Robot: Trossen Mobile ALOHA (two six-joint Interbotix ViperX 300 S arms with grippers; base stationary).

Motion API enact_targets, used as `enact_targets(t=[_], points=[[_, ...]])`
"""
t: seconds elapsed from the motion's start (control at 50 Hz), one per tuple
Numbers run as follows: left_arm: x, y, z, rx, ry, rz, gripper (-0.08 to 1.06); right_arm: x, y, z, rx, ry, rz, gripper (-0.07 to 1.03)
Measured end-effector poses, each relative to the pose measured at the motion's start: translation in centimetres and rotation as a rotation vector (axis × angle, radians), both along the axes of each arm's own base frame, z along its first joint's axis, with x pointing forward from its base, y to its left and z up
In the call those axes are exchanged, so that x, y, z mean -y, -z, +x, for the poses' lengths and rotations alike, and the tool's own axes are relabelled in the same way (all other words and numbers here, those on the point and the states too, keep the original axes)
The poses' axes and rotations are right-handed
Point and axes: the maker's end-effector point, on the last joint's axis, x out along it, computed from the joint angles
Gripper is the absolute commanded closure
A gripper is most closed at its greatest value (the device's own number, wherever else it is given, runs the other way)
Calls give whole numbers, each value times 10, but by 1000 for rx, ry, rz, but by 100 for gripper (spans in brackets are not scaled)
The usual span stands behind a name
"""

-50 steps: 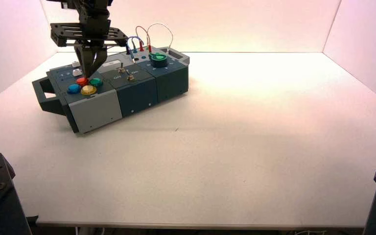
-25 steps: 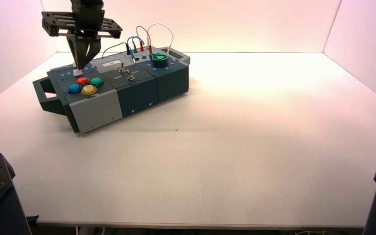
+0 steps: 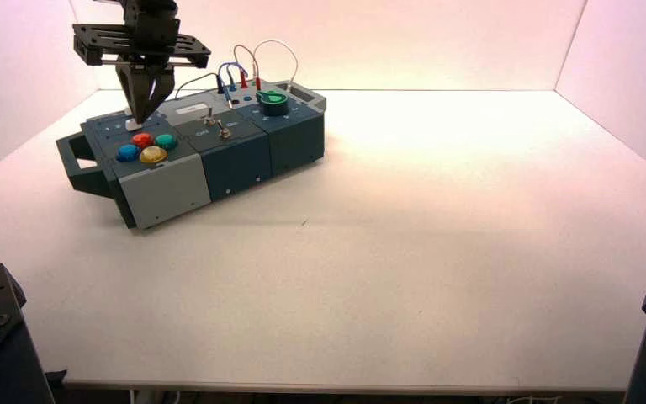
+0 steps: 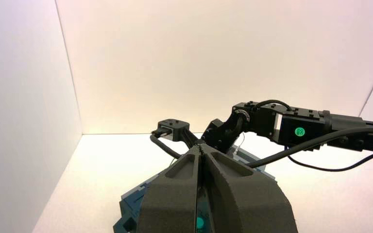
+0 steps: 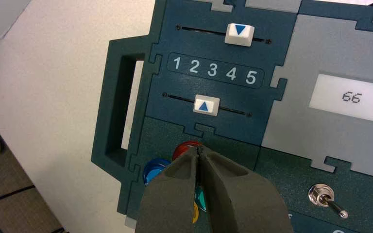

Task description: Push the red button with the right gripper.

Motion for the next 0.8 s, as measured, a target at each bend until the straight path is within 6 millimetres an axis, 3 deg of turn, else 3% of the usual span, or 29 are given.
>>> enact_targets(t=[0.8], points=[[0,0,0,0,0,0,101,7,17,-12,-50,-7,-42,98]])
